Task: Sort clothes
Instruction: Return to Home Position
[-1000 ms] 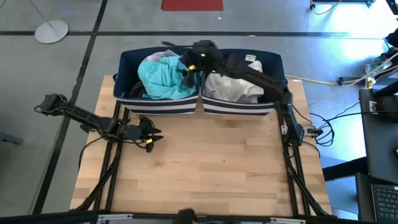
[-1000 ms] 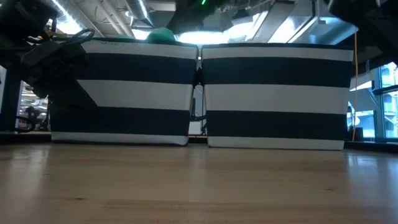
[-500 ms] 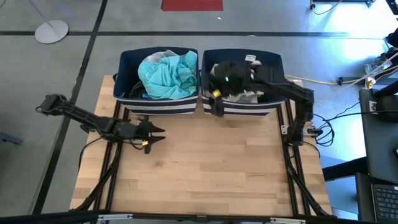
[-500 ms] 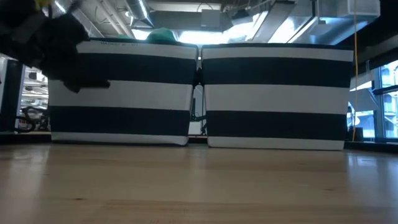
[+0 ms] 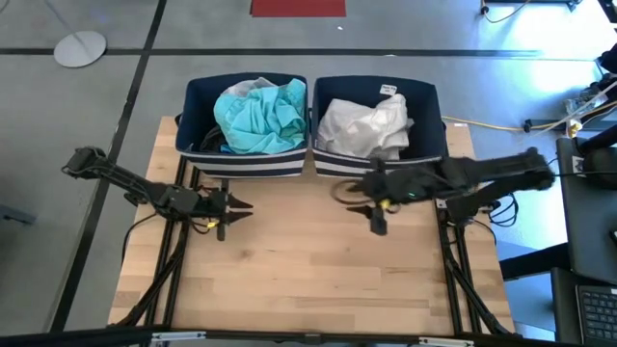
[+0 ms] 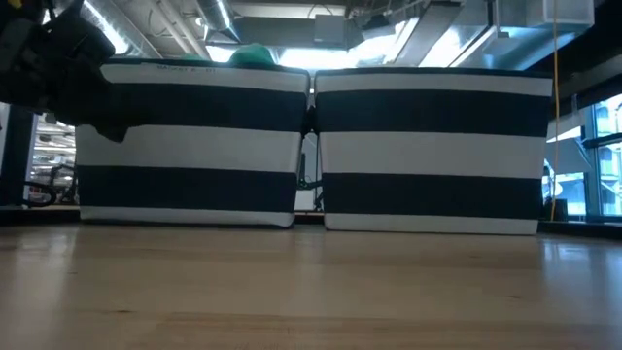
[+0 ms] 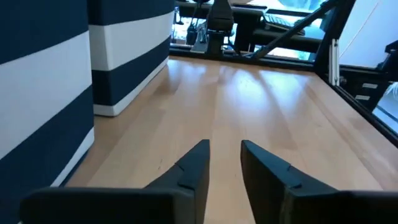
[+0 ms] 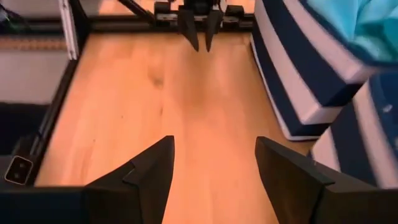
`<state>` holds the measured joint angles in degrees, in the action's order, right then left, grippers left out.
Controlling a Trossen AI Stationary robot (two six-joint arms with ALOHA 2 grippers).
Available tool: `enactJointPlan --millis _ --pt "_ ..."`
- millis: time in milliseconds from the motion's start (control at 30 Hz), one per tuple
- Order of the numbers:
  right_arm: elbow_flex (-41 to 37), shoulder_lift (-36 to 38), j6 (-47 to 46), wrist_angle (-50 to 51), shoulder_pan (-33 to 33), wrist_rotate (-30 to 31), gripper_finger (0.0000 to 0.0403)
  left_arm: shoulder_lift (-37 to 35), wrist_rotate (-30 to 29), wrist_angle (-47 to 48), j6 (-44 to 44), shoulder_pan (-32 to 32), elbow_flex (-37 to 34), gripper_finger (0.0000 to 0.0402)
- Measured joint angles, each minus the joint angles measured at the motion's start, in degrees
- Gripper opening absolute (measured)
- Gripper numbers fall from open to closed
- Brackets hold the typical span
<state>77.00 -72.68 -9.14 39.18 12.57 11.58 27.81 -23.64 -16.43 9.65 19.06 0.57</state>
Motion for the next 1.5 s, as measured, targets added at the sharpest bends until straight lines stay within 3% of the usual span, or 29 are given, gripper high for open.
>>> enactJointPlan --millis 233,333,500,633,767,933,1167,1333,1500 --pt "-32.6 20.8 -1.1 -26.1 0.9 0.9 0.0225 -0.6 -0.5 2.6 -2.4 0.0 0.0 0.0062" --pt "-43.8 27.2 -0.7 -34.0 0.0 0.8 0.0205 -0.6 -0.5 4.1 -0.9 0.0 0.0 0.0056" --pt "-59.1 36.7 0.7 -45.4 -2.3 -2.7 0.0129 -0.8 -0.5 3.5 -3.7 0.0 0.0 0.0027" --pt "-67.9 42.5 2.3 -52.5 -6.7 -9.2 0.0054 -1.3 -0.5 3.5 -5.2 0.0 0.0 0.0003" --pt "-71.1 48.0 2.2 -50.6 -11.4 -14.0 0.0007 -2.1 -0.5 3.2 -5.2 0.0 0.0 0.0004" --pt "-71.9 55.5 3.0 -44.1 -14.1 -15.7 0.0025 -4.7 0.7 3.3 -5.6 0.0 0.0 0.0002" --pt "-72.1 65.7 3.9 -34.2 -14.5 -13.9 0.0004 -11.0 1.0 3.8 -7.4 0.0 0.0 0.0002" --pt "-72.2 72.6 3.8 -28.9 -14.5 -13.7 0.0012 -15.4 1.0 4.6 -8.9 0.0 0.0 0.0003" --pt "-72.7 72.4 3.6 -30.2 -14.5 -14.0 0.0007 -20.6 0.1 6.3 -10.8 0.0 0.0 0.0003"
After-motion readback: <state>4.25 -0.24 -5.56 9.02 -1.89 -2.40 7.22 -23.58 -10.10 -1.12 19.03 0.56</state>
